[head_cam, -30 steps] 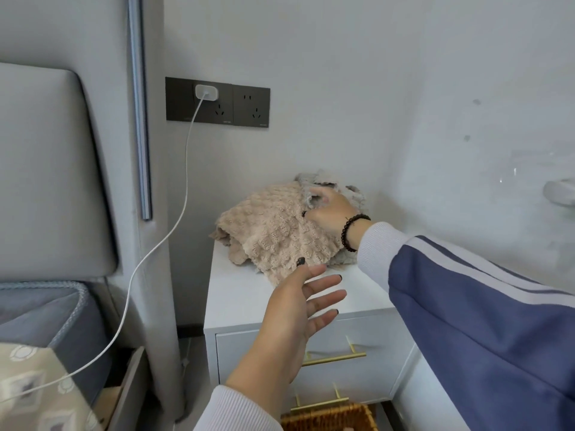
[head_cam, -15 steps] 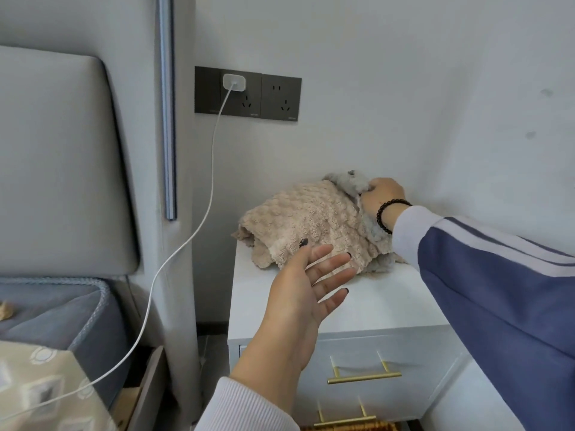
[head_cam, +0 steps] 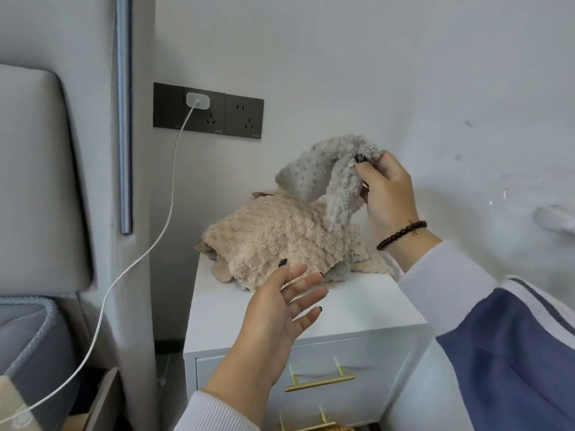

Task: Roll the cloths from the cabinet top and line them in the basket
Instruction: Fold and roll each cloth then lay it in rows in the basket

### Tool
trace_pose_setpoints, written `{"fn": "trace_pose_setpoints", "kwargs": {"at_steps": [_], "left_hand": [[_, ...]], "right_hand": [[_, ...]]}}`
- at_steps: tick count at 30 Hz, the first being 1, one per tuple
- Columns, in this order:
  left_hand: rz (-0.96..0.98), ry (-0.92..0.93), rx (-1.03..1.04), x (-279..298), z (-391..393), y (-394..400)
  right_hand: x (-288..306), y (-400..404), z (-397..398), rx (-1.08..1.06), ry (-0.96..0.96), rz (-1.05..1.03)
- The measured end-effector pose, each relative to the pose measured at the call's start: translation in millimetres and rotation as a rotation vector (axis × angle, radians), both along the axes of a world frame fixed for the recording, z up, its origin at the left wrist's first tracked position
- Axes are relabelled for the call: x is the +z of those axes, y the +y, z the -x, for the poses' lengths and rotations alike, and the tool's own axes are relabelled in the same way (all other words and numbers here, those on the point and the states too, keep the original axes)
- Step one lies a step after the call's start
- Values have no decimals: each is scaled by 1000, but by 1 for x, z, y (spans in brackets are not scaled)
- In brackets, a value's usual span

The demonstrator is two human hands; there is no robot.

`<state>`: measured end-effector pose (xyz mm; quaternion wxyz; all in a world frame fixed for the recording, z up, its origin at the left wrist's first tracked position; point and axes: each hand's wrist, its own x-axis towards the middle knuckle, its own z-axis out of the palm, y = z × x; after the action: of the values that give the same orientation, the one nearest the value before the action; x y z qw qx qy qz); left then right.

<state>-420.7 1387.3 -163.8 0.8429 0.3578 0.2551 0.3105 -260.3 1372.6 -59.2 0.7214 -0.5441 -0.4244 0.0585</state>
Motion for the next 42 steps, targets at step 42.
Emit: {"fn": "trace_pose_setpoints", "kwargs": {"at_steps": [42], "left_hand": [[-1047, 607, -168, -43, 70, -70]], "right_hand": [[-120, -158, 62, 494, -266, 787]]}}
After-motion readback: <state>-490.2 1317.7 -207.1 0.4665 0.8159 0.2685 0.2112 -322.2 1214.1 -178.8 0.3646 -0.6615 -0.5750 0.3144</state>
